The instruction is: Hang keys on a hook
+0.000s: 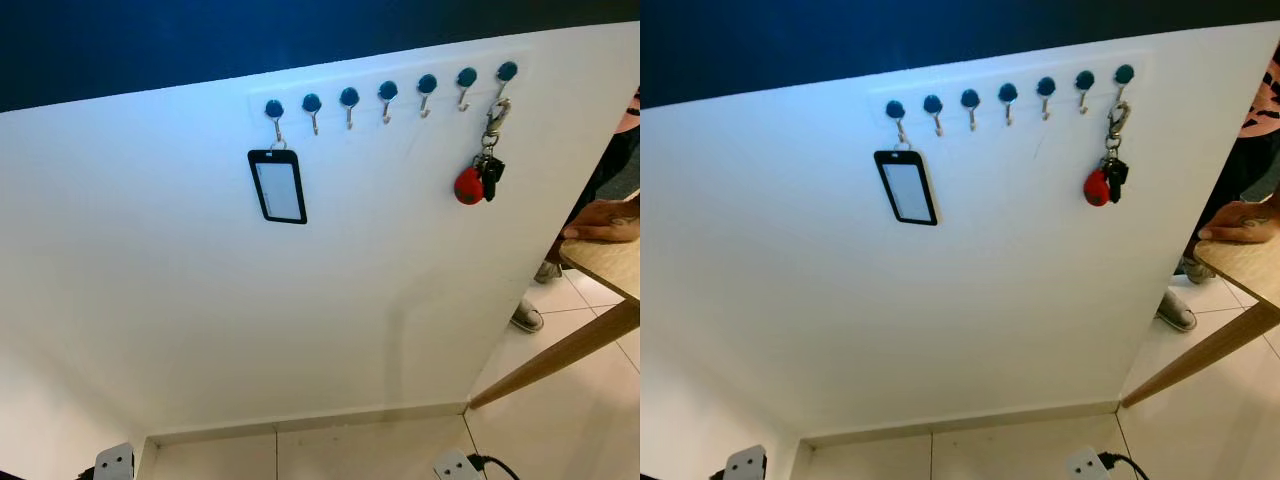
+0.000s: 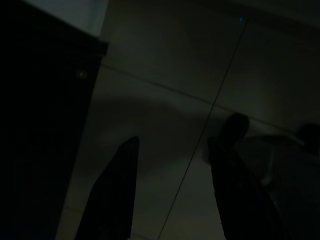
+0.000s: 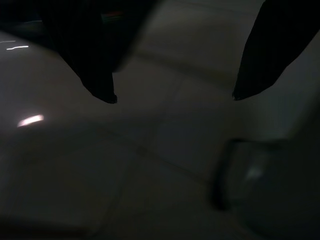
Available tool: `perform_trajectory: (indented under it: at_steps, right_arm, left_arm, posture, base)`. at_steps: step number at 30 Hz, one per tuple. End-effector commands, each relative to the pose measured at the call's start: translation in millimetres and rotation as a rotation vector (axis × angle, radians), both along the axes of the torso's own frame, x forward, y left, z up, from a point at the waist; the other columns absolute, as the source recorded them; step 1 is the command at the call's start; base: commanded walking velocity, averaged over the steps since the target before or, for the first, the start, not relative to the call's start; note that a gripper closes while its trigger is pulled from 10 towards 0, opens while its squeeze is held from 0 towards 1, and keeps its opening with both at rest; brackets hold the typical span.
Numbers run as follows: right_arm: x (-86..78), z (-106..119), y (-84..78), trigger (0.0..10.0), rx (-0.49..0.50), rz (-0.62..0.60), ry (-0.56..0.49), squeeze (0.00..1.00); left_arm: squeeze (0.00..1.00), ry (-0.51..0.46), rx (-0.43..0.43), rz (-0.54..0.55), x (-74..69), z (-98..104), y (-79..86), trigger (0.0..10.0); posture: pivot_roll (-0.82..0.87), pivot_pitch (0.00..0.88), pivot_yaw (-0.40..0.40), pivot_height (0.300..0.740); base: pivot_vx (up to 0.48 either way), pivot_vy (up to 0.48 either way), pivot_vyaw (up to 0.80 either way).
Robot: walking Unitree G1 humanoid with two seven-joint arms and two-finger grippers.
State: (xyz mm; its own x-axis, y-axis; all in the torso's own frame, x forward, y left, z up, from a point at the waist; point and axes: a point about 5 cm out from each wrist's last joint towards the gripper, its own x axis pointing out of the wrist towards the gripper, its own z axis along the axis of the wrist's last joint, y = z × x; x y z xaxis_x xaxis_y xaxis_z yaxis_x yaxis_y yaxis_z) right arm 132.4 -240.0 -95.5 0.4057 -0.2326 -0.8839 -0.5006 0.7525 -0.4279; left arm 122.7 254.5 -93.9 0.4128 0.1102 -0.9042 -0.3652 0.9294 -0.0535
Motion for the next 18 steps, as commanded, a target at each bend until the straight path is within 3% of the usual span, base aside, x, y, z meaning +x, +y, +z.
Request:
perform_trajectory:
  at_steps: [1, 4, 7, 9, 11, 15, 16, 17, 18]
  right_arm:
    - [4.0, 3.1, -6.0, 10.0, -0.089, 0.049, -0.015, 0.0]
    - [4.6, 7.1, -19.3, 10.0, -0.16, 0.041, -0.003, 0.0]
    - [3.3, 8.9, -26.4, 10.0, -0.139, -0.104, -0.029, 0.0]
    - [9.4, 15.5, -38.1, 10.0, -0.148, -0.254, -0.102, 0.0]
    - [28.9, 25.9, -42.2, 10.0, -0.101, -0.388, -0.265, 0.0]
    - [41.6, 31.7, -40.1, 10.0, -0.053, -0.435, -0.355, 0.0]
    - [45.4, 27.8, -26.8, 10.0, 0.143, -0.586, -0.376, 0.0]
    - [45.4, 27.8, -26.8, 10.0, 0.143, -0.586, -0.376, 0.0]
    - [47.8, 23.5, -11.4, 10.0, 0.382, -0.765, -0.398, 0.0]
  left_arm:
    - [0.0, -0.003, 0.001, 0.002, 0.7, -0.6, -2.4, 10.0]
    - [0.0, -0.02, -0.008, 0.007, 3.7, 0.0, -3.8, 10.0]
    - [0.0, -0.028, -0.017, 0.008, 4.5, 0.2, -4.6, 10.0]
    - [0.0, -0.03, -0.018, 0.002, 4.8, 0.4, -4.5, 10.0]
    - [0.0, -0.034, -0.023, 0.011, 4.5, 0.1, -4.9, 10.0]
    - [0.0, -0.034, -0.028, 0.012, 3.8, -0.5, -6.4, 10.0]
    - [0.0, -0.035, -0.036, 0.016, 3.2, -1.1, -8.0, 10.0]
    - [0.0, -0.035, -0.036, 0.016, 3.2, -1.1, -8.0, 10.0]
    - [0.0, -0.038, -0.046, 0.018, 3.0, -1.6, -9.8, 10.0]
  posture:
    - [-0.11, 0.023, 0.113, 0.74]
    - [-0.1, 0.02, 0.111, 0.74]
    - [-0.1, 0.018, 0.112, 0.74]
    - [-0.1, 0.021, 0.112, 0.74]
    - [-0.1, 0.029, 0.116, 0.74]
    - [-0.1, 0.031, 0.114, 0.74]
    - [-0.1, 0.038, 0.11, 0.74]
    - [-0.1, 0.038, 0.11, 0.74]
    - [-0.1, 0.04, 0.106, 0.74]
  base:
    - [0.0, 0.0, 0.0]
    - [0.0, 0.0, 0.0]
    - [0.0, 0.0, 0.0]
    - [0.0, 0.0, 0.0]
    - [0.0, 0.0, 0.0]
    - [0.0, 0.0, 0.0]
    - [0.0, 0.0, 0.0]
    - [0.0, 0.0, 0.0]
    - [0.0, 0.0, 0.0]
